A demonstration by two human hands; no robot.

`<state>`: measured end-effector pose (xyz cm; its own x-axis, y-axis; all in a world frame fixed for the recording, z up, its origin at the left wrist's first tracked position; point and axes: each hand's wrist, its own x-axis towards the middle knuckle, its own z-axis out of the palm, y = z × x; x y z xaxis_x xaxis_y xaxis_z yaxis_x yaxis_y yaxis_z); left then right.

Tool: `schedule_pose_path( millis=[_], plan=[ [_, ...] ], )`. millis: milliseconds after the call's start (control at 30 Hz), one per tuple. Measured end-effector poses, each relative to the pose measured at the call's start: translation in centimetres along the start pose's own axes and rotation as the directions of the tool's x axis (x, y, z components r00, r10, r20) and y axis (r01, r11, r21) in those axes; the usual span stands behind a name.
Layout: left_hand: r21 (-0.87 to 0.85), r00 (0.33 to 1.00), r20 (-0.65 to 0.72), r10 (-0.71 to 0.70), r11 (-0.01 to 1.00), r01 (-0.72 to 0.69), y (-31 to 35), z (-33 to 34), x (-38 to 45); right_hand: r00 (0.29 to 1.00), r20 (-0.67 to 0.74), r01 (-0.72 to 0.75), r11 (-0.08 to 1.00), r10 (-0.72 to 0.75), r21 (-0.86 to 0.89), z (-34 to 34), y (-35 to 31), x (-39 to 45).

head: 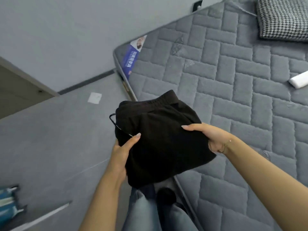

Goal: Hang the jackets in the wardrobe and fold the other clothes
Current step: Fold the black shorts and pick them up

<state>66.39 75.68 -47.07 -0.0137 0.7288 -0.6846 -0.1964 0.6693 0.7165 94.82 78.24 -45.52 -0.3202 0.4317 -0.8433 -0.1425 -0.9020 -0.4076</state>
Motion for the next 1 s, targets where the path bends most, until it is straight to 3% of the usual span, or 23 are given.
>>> schedule_pose_path(
  millis=[133,267,533,667,767,1000],
  plan=[
    [-0.068,0.985,-0.117,0.130,0.988,-0.139,3.7,-7.9,-9.4,0.987,0.118,0.120,0.989,-0.109,-0.092,11.2,0.1,-3.6],
    [-0.131,0.925,-0.301,0.233,0.950,-0.282,5.4,-15.9,-20.4,0.946,0.285,0.222,0.952,-0.157,-0.212,23.1,1.3,-7.5],
    [-0.200,0.656,-0.656,0.373,0.752,-0.628,2.1,-29.8,-47.2,0.793,0.606,0.399,0.805,-0.063,-0.440,46.8,11.3,-18.6],
    [-0.179,0.516,-0.767,0.382,0.645,-0.743,-0.3,-34.4,-60.5,0.677,0.734,0.477,0.721,0.064,-0.503,57.2,17.8,-25.3],
    [-0.112,0.393,-0.834,0.387,0.579,-0.808,-1.0,-37.3,-68.8,0.544,0.823,0.560,0.658,0.167,-0.504,64.8,21.3,-29.9],
    [0.108,0.100,-0.919,0.382,0.487,-0.867,0.3,-43.7,-83.9,0.267,0.881,0.664,0.588,0.391,-0.462,81.0,27.1,-38.1]
  ],
)
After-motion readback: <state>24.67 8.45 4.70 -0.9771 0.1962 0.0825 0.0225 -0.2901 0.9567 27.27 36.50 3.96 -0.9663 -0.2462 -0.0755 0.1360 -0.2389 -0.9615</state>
